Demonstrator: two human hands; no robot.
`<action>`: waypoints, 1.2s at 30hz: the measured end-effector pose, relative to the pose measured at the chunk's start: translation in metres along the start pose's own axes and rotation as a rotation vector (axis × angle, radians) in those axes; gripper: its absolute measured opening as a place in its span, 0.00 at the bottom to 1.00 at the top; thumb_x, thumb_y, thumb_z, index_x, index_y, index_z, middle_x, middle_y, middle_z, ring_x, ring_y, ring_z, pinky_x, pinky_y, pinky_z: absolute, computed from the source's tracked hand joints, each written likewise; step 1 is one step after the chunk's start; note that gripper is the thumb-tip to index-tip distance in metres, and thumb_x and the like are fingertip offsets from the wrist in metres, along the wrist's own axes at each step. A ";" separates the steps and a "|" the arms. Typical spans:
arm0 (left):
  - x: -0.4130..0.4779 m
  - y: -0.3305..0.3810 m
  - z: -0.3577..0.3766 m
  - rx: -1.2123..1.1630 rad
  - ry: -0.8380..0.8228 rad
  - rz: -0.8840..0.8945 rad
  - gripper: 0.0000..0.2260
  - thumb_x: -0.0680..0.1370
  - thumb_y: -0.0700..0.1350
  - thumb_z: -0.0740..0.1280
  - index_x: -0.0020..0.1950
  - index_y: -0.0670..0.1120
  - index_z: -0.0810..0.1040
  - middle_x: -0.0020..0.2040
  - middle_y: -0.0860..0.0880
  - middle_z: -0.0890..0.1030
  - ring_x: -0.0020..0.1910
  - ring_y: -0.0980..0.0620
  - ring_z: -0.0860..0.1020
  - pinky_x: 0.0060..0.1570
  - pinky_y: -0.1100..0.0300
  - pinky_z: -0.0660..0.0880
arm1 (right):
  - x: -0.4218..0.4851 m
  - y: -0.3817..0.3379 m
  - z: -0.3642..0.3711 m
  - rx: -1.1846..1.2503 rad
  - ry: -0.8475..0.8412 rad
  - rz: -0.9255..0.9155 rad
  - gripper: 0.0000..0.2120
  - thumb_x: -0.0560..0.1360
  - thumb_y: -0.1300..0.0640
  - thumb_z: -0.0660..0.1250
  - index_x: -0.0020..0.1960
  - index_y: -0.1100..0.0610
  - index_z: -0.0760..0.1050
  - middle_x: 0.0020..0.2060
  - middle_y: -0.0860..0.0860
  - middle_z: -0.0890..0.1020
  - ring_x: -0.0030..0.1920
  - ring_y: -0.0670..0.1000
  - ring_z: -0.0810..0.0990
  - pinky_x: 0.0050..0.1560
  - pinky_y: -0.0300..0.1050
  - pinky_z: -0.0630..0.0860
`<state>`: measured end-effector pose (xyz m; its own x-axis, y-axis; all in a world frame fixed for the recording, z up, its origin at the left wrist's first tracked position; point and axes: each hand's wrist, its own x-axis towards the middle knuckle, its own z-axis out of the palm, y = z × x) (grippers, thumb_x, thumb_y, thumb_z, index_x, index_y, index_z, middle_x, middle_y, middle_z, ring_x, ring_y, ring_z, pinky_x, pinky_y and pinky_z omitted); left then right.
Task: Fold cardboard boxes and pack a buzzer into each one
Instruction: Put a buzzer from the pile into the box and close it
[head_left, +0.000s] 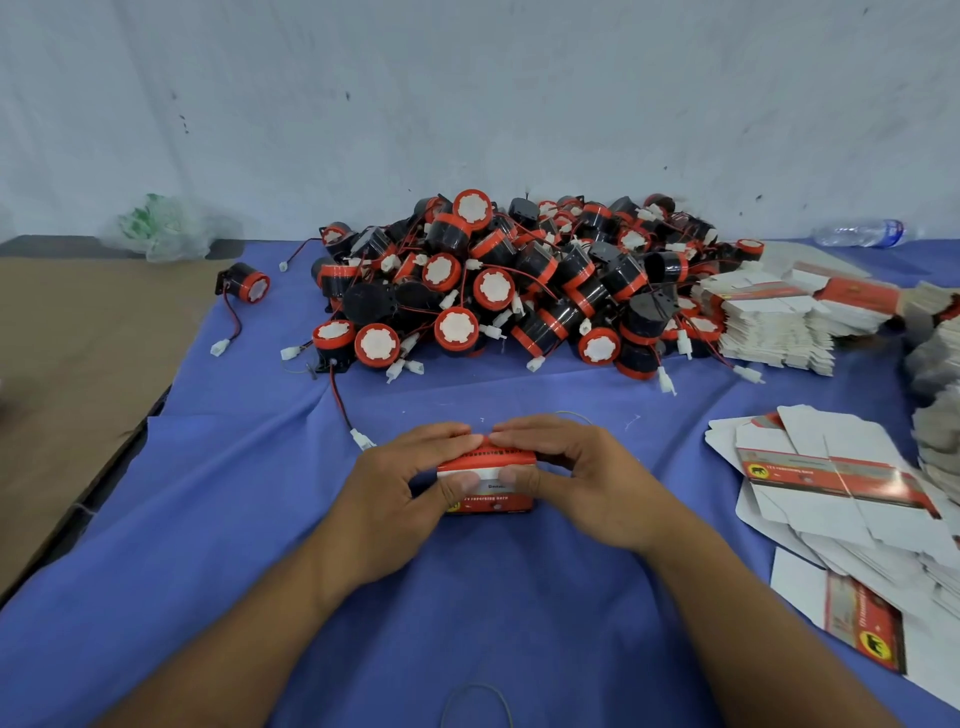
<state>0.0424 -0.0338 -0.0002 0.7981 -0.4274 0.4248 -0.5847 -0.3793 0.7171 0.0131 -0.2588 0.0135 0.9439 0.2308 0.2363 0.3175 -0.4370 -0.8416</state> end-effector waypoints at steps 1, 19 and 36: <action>0.000 0.000 0.000 -0.003 0.000 0.001 0.18 0.75 0.52 0.67 0.63 0.51 0.80 0.63 0.57 0.78 0.65 0.67 0.72 0.65 0.68 0.69 | 0.000 0.001 0.000 -0.012 -0.005 0.009 0.14 0.77 0.56 0.73 0.62 0.49 0.82 0.61 0.40 0.80 0.64 0.37 0.75 0.61 0.28 0.70; 0.002 0.004 -0.006 0.139 -0.022 0.127 0.15 0.80 0.48 0.63 0.63 0.46 0.81 0.64 0.52 0.79 0.63 0.61 0.75 0.63 0.68 0.71 | -0.001 0.001 0.004 -0.001 -0.070 0.008 0.14 0.80 0.52 0.67 0.64 0.43 0.79 0.68 0.40 0.75 0.69 0.37 0.70 0.70 0.45 0.72; 0.001 0.015 -0.021 0.402 -0.082 0.335 0.17 0.68 0.25 0.73 0.55 0.35 0.83 0.55 0.41 0.83 0.54 0.41 0.83 0.52 0.54 0.80 | 0.000 0.000 0.011 0.175 -0.093 0.056 0.17 0.80 0.63 0.66 0.60 0.43 0.81 0.71 0.39 0.72 0.72 0.40 0.69 0.72 0.51 0.69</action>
<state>0.0377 -0.0232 0.0227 0.5534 -0.6359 0.5380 -0.8282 -0.4886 0.2745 0.0117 -0.2493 0.0084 0.9445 0.2935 0.1476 0.2364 -0.2951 -0.9258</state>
